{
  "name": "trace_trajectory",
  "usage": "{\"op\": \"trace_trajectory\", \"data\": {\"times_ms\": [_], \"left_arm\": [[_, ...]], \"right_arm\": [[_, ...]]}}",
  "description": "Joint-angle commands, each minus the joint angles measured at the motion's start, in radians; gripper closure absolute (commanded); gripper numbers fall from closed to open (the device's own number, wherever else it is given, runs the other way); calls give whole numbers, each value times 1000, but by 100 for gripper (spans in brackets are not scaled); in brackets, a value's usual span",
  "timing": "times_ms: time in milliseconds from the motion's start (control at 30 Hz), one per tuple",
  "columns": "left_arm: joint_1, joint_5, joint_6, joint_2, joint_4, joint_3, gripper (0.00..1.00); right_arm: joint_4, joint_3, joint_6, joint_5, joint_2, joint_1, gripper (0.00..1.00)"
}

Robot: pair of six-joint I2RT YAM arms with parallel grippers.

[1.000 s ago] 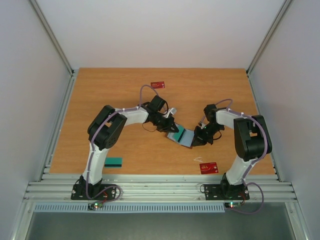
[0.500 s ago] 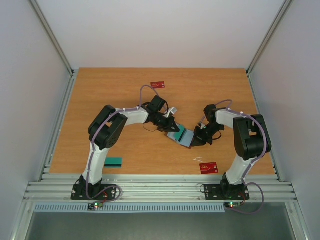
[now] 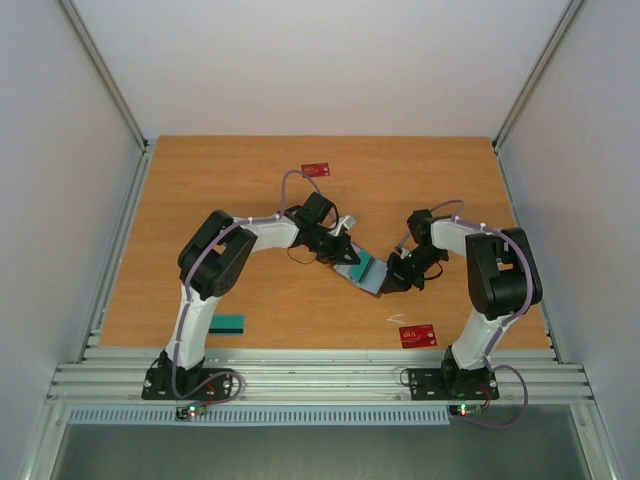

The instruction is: Put the credit cards into the card holder

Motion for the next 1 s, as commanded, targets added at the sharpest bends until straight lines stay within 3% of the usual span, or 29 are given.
{"op": "trace_trajectory", "data": {"times_ms": [0, 567, 967], "left_arm": [[-26, -18, 19, 36, -11, 1, 100], [-89, -58, 23, 79, -168, 91, 99], [-96, -190, 62, 61, -376, 192, 74]], "right_arm": [[46, 5, -4, -13, 18, 7, 96], [49, 53, -18, -31, 38, 7, 95], [-46, 82, -40, 22, -30, 7, 95]]}}
